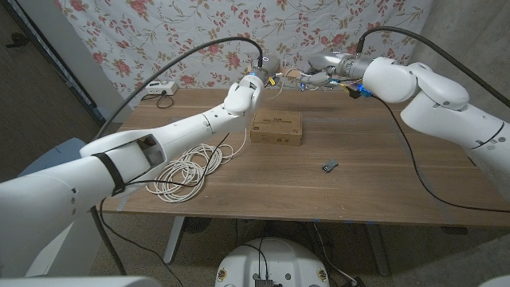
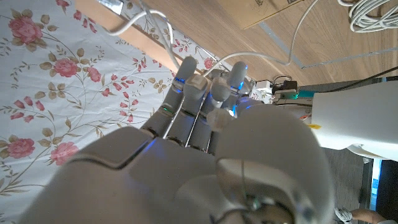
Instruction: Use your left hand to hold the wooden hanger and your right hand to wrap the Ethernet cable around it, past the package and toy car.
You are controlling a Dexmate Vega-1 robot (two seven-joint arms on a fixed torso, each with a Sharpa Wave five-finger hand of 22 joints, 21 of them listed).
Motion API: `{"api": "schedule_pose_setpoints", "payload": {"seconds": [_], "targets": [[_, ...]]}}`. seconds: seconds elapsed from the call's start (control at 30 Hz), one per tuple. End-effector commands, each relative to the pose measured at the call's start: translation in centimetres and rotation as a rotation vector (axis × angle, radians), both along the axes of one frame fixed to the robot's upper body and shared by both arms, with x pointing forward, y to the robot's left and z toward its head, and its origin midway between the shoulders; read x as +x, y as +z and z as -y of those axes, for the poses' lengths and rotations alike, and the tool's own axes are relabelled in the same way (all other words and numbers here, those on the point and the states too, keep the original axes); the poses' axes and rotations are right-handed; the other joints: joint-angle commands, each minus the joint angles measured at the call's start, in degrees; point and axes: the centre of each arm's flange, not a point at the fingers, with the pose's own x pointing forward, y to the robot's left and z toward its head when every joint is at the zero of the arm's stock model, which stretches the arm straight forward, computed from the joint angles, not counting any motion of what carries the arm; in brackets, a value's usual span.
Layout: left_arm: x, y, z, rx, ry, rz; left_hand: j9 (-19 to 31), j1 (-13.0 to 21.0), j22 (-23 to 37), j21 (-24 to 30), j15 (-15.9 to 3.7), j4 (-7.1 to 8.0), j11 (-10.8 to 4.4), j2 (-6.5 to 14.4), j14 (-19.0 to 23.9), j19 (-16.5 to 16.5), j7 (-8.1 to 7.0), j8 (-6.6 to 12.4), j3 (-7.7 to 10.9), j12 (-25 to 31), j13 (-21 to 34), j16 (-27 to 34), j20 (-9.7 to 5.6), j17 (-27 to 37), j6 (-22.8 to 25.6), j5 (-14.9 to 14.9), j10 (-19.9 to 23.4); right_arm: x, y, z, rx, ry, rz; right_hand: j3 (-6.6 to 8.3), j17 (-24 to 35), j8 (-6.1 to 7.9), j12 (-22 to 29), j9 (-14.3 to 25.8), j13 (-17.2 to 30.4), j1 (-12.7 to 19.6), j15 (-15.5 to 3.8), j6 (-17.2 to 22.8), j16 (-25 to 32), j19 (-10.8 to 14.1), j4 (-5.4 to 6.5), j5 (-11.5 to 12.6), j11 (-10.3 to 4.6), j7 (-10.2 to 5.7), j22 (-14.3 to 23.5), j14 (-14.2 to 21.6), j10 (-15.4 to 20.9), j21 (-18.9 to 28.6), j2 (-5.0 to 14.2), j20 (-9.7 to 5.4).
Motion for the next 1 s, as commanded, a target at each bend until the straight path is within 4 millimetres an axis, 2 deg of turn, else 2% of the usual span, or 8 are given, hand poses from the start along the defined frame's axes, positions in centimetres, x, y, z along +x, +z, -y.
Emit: {"api": "schedule_pose_setpoints", "payload": {"seconds": [0.03, 0.07, 0.13, 0.53, 0.73, 1.0], "targets": [[0.1, -0.4, -0.1, 0.078, -0.036, -0.043, 0.2, -1.0, 0.5, -0.2, 0.19, 0.42, 0.03, 0.0, -0.3, -0.3, -1.66, 0.16, 0.2, 0.2, 0.4, 0.8, -0.11, 0.0, 2.4, 0.5, -0.2, 1.4, 3.1, -1.3, -0.016, -0.007, 0.034, 0.34, 0.1, 0.65, 1.0, 1.0, 1.0, -0.2, -6.52, -0.8, 0.1, 0.1, 0.44, 0.0, -1.58, -0.12, 0.1, 0.5, -1.4, 0.1, 0.01, -5.17], [0.1, -0.4, -0.1, 0.079, -0.037, -0.044, 0.2, -1.0, 0.6, -0.3, 0.17, 0.43, -0.04, 0.1, -0.4, -0.2, -1.58, 0.17, 0.27, 0.0, 0.1, 0.9, -0.05, 0.0, 2.4, 0.5, -0.1, 1.7, 3.4, -1.4, -0.011, -0.003, 0.032, 0.28, 0.1, 0.9, 1.7, 1.5, 1.3, -0.6, -6.53, -1.1, 0.3, 0.1, 0.64, 0.0, -2.32, -0.28, 0.2, 0.7, -1.3, 0.1, 0.11, -5.03], [0.1, -0.4, -0.1, 0.085, -0.041, -0.049, 0.2, -1.1, 0.7, -0.3, 0.17, 0.41, -0.04, 0.1, -0.5, -0.3, -1.57, 0.15, 0.33, 0.0, 0.2, 1.0, -0.08, 0.0, 2.4, 0.6, -0.1, 2.2, 3.9, -1.6, -0.008, 0.001, 0.018, 0.25, 0.2, 1.07, 2.1, 1.9, 1.4, -0.8, -6.52, -1.4, 0.5, 0.4, 0.76, 0.1, -2.8, -0.29, 0.2, 1.0, -1.4, 0.2, 0.19, -4.87], [0.1, -0.5, -1.4, 0.087, -0.129, -0.072, 0.1, -1.7, 1.5, -0.7, 0.22, 0.48, -0.1, 0.0, -0.8, -0.3, -1.93, 0.12, 0.66, -0.1, -0.3, 1.9, -0.2, -0.2, 2.5, 0.9, 0.0, 5.0, 5.8, -2.1, 0.039, 0.008, -0.01, 0.2, 0.4, 2.68, 5.0, 4.7, 1.7, -2.4, -6.48, -2.6, 1.4, 2.2, 1.06, 0.3, -3.83, -0.48, 0.1, 2.1, -1.3, 0.5, 0.24, -4.84], [0.0, -0.6, -2.2, 0.09, -0.178, -0.074, 0.3, -2.1, 2.0, -1.0, 0.36, 0.46, -0.08, 0.0, -1.0, -0.4, -2.01, 0.26, 0.87, -0.1, -0.2, 2.4, -0.16, -0.2, 2.5, 1.0, 0.0, 6.8, 6.8, -1.5, 0.085, -0.023, -0.014, 0.34, 0.4, 3.11, 5.8, 5.6, 1.7, -2.6, -6.49, -3.1, 1.6, 2.3, 0.92, 0.4, -3.96, -0.78, 0.1, 2.3, -1.5, 0.4, 0.29, -4.87], [-0.3, -0.7, -3.3, 0.073, -0.23, -0.064, 0.3, -2.6, 2.7, -1.4, 0.3, 0.43, 0.09, 0.0, -1.2, -0.5, -2.05, 0.23, 1.25, -0.1, -0.3, 3.1, -0.07, -0.2, 2.4, 1.3, 0.0, 10.3, 7.8, 0.7, 0.179, -0.084, -0.072, 0.46, 0.4, 3.79, 6.8, 6.6, 1.6, -2.8, -6.46, -3.5, 1.7, 2.0, 0.82, 0.5, -3.99, -0.86, 0.2, 2.3, -1.9, 0.4, 0.3, -4.9]]}}
